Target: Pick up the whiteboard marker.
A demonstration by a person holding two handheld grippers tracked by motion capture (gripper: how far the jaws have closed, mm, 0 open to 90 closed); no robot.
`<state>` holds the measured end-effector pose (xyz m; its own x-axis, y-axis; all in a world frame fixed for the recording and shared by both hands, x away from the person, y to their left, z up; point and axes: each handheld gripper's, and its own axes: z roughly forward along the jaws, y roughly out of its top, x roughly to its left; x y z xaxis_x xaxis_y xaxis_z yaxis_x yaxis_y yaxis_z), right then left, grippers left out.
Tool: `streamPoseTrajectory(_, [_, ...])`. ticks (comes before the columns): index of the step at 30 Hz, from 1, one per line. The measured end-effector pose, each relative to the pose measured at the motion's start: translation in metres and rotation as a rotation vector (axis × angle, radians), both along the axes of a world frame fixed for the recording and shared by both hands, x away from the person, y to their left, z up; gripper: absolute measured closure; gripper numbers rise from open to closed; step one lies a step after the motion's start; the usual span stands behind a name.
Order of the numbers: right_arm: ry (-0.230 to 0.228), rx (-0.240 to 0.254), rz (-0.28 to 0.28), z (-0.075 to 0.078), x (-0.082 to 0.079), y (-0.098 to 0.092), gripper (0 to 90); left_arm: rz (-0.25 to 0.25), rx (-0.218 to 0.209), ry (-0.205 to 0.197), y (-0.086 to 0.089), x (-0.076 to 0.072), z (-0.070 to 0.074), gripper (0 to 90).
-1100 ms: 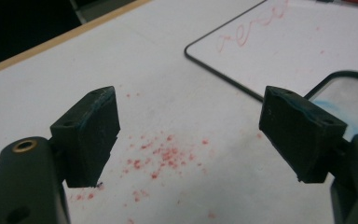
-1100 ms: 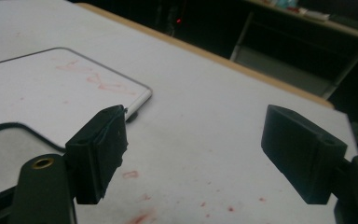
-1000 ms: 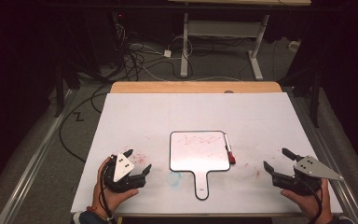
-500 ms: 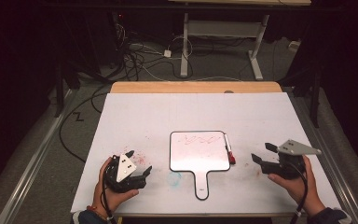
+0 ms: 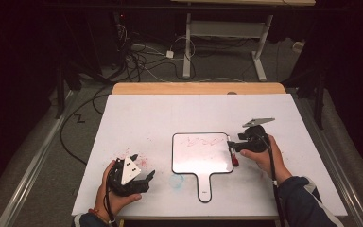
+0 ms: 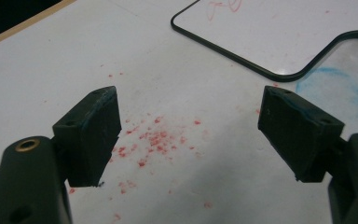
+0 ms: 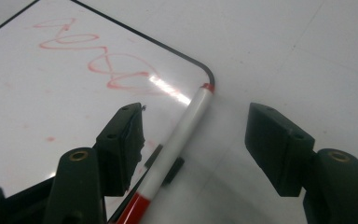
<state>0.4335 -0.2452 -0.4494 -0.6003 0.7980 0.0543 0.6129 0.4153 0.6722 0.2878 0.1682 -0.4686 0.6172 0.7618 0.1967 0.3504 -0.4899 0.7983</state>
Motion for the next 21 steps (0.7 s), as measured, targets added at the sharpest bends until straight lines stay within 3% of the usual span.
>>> streamPoseTrajectory(3, [0.039, -0.005, -0.005, -0.0107, 0.0084, 0.0028, 48.8, -0.010, 0.021, -0.008, -0.0018, 0.0002, -0.0005, 20.2])
streamPoseTrajectory(7, [0.064, 0.063, -0.025, -0.0137, 0.0123, -0.0002, 68.4, -0.017, 0.029, -0.004, -0.0045, 0.0005, -0.0006, 20.2])
streamPoseTrajectory(8, [0.067, 0.068, -0.021, -0.0135, 0.0116, 0.0003, 69.4, -0.017, 0.029, -0.004, -0.0045, 0.0005, -0.0006, 20.2])
streamPoseTrajectory(13, [0.030, 0.064, -0.018, -0.0051, 0.0077, 0.0000, 88.6, -0.021, 0.026, 0.001, -0.0065, 0.0007, -0.0001, 20.2])
streamPoseTrajectory(16, [0.035, 0.067, -0.010, -0.0050, 0.0074, -0.0010, 88.0, -0.021, 0.032, 0.001, -0.0073, 0.0004, -0.0003, 20.2])
streamPoseTrajectory(21, [0.084, 0.077, -0.020, -0.0113, 0.0082, -0.0009, 68.9, -0.022, 0.028, 0.003, -0.0077, 0.0006, -0.0003, 20.2])
